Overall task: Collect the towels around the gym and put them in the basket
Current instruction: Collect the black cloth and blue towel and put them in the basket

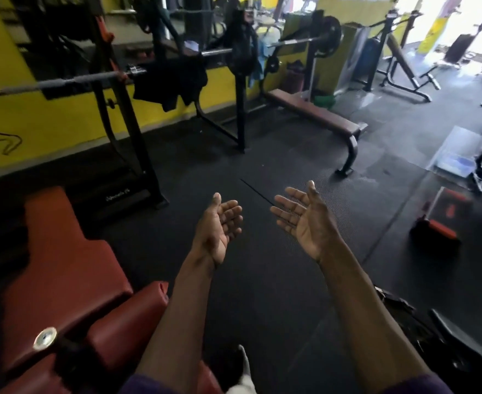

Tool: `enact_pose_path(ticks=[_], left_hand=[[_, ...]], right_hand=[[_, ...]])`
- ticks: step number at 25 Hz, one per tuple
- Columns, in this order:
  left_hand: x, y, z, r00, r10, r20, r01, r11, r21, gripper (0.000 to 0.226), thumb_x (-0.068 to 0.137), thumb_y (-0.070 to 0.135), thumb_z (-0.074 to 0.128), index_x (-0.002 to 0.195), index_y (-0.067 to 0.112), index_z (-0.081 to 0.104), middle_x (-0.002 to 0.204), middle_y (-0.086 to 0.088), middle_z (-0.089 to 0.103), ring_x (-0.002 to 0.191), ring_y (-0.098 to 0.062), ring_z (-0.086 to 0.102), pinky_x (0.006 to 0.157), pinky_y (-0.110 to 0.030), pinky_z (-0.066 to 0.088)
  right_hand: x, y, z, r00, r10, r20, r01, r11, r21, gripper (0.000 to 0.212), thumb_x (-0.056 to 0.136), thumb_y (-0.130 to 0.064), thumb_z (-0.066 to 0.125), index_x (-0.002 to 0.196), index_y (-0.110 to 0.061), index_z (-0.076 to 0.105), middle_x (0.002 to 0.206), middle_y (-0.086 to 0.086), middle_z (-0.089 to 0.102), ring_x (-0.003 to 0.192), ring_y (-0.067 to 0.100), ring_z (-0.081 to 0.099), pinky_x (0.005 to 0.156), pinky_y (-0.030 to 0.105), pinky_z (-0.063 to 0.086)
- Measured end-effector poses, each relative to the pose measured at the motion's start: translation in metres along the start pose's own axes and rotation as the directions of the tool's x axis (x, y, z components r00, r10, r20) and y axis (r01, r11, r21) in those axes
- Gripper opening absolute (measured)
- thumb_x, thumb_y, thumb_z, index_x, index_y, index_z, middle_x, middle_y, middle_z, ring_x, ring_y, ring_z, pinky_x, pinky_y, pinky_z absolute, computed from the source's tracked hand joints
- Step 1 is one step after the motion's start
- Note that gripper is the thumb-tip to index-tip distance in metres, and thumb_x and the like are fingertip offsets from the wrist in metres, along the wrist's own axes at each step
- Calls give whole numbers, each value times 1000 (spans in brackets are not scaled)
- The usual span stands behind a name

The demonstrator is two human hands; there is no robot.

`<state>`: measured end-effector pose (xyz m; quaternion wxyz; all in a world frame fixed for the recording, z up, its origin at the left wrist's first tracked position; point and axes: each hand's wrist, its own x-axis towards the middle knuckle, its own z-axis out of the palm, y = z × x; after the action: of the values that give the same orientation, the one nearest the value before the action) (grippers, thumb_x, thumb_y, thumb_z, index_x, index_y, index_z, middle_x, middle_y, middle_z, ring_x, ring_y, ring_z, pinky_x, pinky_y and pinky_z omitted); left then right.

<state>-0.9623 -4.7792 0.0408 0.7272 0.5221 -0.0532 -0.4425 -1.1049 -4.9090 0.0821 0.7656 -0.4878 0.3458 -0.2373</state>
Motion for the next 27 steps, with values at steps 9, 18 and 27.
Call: enact_pose_path(ticks=[9,18,27], left_hand=[[215,117,41,987,115,-114,-121,992,-43,55,100,54,39,119,11,66,113,-5,70,98,-19,61,80,-33,45],[449,197,59,956,174,-235,-181,983,-10,52,100,55,40,112,14,69,112,-5,72,101,-19,64,83,-34,47],[640,299,45,848,260,-462,-258,964,70,41,99,48,46,109,17,70,115,-2,72,108,-20,67,95,-40,49]], right_hand=[[254,-67,41,992,43,122,-40,999,-21,60,99,-63,40,127,-16,64,121,8,74,110,27,72,88,40,51],[522,-124,69,975,66,214,-64,998,-14,60,98,-64,43,127,-16,64,120,9,75,111,29,72,92,42,52],[743,-182,125,939,144,311,-116,987,-108,58,100,-62,41,129,-17,64,120,8,75,109,27,73,94,43,52]])
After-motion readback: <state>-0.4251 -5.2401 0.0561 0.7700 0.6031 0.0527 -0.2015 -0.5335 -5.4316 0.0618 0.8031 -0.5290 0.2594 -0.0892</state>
